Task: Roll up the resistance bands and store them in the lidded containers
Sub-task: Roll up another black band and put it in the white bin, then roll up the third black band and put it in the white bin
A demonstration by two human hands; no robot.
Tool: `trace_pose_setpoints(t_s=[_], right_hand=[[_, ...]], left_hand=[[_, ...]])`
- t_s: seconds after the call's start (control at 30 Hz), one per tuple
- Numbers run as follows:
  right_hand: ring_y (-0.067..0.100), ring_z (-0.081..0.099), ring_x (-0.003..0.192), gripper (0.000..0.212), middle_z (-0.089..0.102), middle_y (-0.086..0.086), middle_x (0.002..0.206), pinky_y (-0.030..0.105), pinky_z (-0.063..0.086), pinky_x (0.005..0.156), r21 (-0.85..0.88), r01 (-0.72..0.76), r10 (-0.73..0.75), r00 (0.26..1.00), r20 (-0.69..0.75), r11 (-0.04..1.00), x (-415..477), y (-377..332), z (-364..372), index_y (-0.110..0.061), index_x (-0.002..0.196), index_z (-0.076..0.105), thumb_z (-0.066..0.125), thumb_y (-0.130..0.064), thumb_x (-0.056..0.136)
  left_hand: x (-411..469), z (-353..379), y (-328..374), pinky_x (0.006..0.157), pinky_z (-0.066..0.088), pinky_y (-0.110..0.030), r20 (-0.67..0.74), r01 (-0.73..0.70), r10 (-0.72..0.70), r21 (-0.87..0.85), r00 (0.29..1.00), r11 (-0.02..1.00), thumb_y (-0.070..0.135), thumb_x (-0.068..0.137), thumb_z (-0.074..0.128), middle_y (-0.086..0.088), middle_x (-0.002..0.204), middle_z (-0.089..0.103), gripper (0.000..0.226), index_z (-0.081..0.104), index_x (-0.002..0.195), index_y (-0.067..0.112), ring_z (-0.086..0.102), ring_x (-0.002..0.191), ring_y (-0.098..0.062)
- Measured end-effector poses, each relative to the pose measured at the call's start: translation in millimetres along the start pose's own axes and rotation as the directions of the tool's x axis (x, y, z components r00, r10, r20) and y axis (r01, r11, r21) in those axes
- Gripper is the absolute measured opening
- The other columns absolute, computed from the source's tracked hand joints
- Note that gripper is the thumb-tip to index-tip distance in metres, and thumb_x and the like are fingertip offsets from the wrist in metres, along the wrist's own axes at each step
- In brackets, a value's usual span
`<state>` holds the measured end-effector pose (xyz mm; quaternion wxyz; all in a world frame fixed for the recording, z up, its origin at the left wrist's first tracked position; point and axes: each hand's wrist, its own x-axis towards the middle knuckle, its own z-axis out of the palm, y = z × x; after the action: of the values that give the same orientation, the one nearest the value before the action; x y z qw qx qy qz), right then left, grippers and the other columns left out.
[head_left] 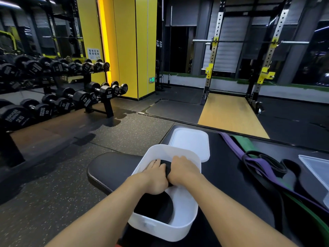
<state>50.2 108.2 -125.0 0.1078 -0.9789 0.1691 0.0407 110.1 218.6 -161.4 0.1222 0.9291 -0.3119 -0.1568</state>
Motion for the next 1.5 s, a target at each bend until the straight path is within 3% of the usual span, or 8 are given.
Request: trace_pose_setpoints(t_s=[0.27, 0.43, 0.7, 0.87, 1.0, 1.1, 1.23, 1.5], right_hand=[[0.030, 0.053, 0.126, 0.029, 0.059, 0.014, 0.131, 0.031, 0.042, 0.094, -0.046, 0.070, -0.067, 0.996, 0.059, 0.997, -3, -3, -10, -0.005, 0.125, 0.060, 0.051, -0.016, 0.099], [0.031, 0.050, 0.128, 0.031, 0.053, 0.017, 0.133, 0.032, 0.040, 0.100, -0.041, 0.081, -0.078, 0.995, 0.054, 0.996, -8, -2, -12, -0.003, 0.130, 0.056, 0.051, -0.010, 0.100], [0.030, 0.061, 0.117, 0.025, 0.064, 0.011, 0.125, 0.032, 0.040, 0.080, -0.185, 0.187, -0.190, 0.982, 0.001, 0.965, -18, -12, -22, -0.009, 0.120, 0.064, 0.056, -0.006, 0.097], [0.033, 0.063, 0.105, 0.007, 0.065, 0.012, 0.113, 0.034, 0.041, 0.072, -0.213, 0.240, -0.265, 0.960, -0.095, 0.947, -32, 4, -42, -0.011, 0.097, 0.059, 0.062, -0.008, 0.092], [0.028, 0.060, 0.113, 0.028, 0.063, 0.006, 0.125, 0.036, 0.051, 0.086, -0.052, 0.252, -0.257, 0.949, -0.180, 0.966, -43, 44, -51, -0.015, 0.124, 0.069, 0.061, -0.015, 0.097], [0.023, 0.060, 0.113, 0.027, 0.063, 0.000, 0.125, 0.038, 0.053, 0.091, 0.028, 0.262, -0.250, 0.945, -0.210, 0.965, -58, 70, -53, -0.020, 0.123, 0.070, 0.061, -0.020, 0.097], [0.026, 0.060, 0.112, 0.025, 0.065, 0.000, 0.120, 0.045, 0.054, 0.092, 0.023, 0.207, -0.194, 0.945, -0.264, 0.978, -84, 98, -50, -0.022, 0.117, 0.071, 0.059, -0.029, 0.096], [0.029, 0.063, 0.107, 0.023, 0.067, 0.001, 0.114, 0.040, 0.054, 0.085, -0.074, -0.092, 0.071, 0.967, -0.243, 0.993, -133, 175, -59, -0.022, 0.112, 0.068, 0.059, -0.033, 0.095]], left_hand=[[-1, 0, -1, 0.120, 0.025, -0.038, -0.028, -0.040, 0.041, 0.015, 0.999, 0.999, 0.039, 0.095, 0.056, -0.009, 0.143, 0.039, 0.040, 0.048, 0.125, 0.013, 0.029, 0.144, -0.026], [-2, 2, -1, 0.124, 0.021, -0.041, -0.002, -0.026, 0.027, 0.096, 1.000, 0.995, 0.053, 0.096, 0.056, -0.013, 0.159, 0.028, 0.062, 0.044, 0.140, 0.011, 0.021, 0.153, -0.029], [-9, -2, 15, 0.128, 0.014, -0.045, 0.059, 0.001, -0.012, 0.180, 0.998, 0.984, 0.035, 0.101, 0.035, -0.016, 0.168, 0.016, 0.067, 0.021, 0.162, 0.013, 0.012, 0.155, -0.035], [-12, -12, 18, 0.115, 0.037, -0.041, 0.008, -0.077, 0.077, 0.138, 0.997, 0.987, 0.051, 0.092, 0.053, -0.003, 0.144, 0.049, 0.054, 0.054, 0.137, 0.022, 0.044, 0.136, -0.024], [-19, -15, 26, 0.105, 0.046, -0.041, 0.000, -0.053, 0.054, 0.108, 0.999, 0.993, 0.049, 0.092, 0.061, 0.004, 0.129, 0.058, 0.045, 0.057, 0.127, 0.021, 0.055, 0.122, -0.022], [-27, -19, 42, 0.096, 0.051, -0.038, -0.022, -0.043, 0.046, 0.134, 0.999, 0.990, 0.042, 0.095, 0.061, 0.002, 0.116, 0.066, 0.035, 0.060, 0.120, 0.018, 0.061, 0.106, -0.021], [-39, -28, 79, 0.105, 0.049, -0.042, -0.172, -0.059, 0.086, 0.154, 0.981, 0.986, 0.037, 0.103, 0.051, -0.003, 0.136, 0.063, 0.045, 0.052, 0.143, 0.016, 0.060, 0.124, -0.026], [-61, -13, 172, 0.099, 0.051, -0.043, -0.332, -0.298, 0.318, 0.113, 0.888, 0.948, 0.035, 0.099, 0.056, -0.001, 0.136, 0.058, 0.034, 0.064, 0.126, 0.016, 0.056, 0.125, -0.024]])
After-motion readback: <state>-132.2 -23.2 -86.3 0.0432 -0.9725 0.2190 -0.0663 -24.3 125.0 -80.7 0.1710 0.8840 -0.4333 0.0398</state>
